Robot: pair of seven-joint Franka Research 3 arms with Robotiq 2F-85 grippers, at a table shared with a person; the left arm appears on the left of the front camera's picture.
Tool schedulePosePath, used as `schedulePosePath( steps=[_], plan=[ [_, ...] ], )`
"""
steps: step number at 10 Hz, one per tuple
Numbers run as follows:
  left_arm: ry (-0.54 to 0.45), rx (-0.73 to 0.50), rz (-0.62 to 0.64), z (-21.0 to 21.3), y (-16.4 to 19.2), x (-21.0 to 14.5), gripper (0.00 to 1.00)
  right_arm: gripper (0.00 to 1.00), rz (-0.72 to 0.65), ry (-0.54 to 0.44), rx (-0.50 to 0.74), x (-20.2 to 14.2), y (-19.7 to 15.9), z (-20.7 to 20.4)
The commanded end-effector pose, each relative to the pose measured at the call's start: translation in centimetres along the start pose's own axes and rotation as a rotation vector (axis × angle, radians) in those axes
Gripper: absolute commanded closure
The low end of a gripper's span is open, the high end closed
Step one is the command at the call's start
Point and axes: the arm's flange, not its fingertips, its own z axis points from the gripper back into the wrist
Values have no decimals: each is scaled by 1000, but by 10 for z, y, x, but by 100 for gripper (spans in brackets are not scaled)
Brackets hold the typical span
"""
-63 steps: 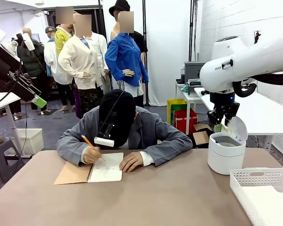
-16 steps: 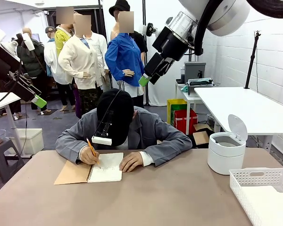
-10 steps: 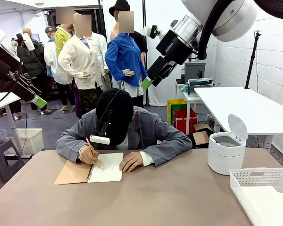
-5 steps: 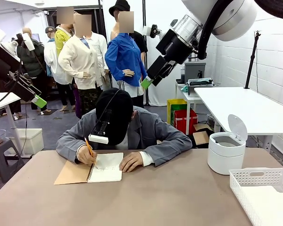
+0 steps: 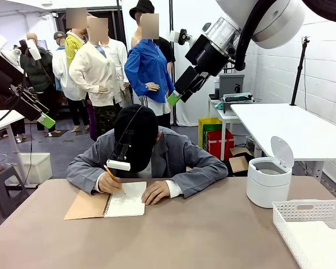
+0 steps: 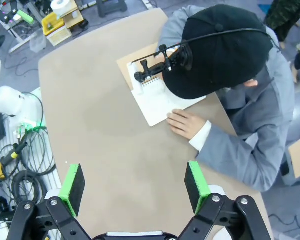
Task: Sort the paper based on its condition.
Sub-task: If a person hands you a paper, place it in the Organizing basket , and if it's crumpled, put it in the Trash can.
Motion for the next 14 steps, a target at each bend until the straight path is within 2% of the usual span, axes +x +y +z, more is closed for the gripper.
schedulePosePath(
  steps=[1, 14],
  plan=[
    [-1, -2, 1, 0, 0, -1, 0, 0, 1, 1, -2, 0, 0, 0],
    [-1, -2, 1, 0, 0, -1, 0, 0, 1, 1, -2, 0, 0, 0]
  ],
)
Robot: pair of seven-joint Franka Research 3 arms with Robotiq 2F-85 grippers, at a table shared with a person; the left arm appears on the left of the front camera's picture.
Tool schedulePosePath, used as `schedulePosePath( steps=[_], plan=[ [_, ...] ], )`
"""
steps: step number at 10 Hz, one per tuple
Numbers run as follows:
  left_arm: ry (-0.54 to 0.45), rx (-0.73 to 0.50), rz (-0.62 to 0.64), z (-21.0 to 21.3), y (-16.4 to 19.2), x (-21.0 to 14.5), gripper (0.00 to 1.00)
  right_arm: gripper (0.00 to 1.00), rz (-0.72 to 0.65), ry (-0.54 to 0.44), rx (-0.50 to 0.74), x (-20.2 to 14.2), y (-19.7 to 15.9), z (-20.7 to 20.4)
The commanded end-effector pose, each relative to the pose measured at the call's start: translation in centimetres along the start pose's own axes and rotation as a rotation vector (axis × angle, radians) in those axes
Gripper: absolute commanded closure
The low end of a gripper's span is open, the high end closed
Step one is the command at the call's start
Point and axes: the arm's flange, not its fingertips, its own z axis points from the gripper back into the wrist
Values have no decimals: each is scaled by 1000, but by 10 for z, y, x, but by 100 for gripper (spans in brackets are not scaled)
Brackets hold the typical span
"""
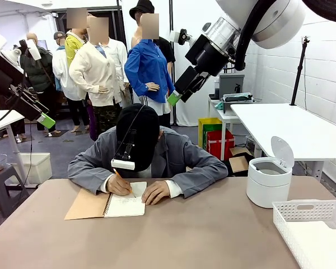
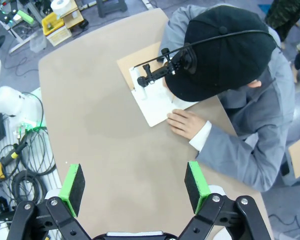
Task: Sort the paper based on its condition.
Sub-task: If a person hands you a paper, place it in the Organizing basket , and if it's crumpled, put it in the Trash can.
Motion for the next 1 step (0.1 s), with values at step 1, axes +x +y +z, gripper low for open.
schedulePosePath(
  steps=[1],
  plan=[
    [-1, -2, 1, 0, 0, -1, 0, 0, 1, 1, -1, 0, 0, 0]
  ],
)
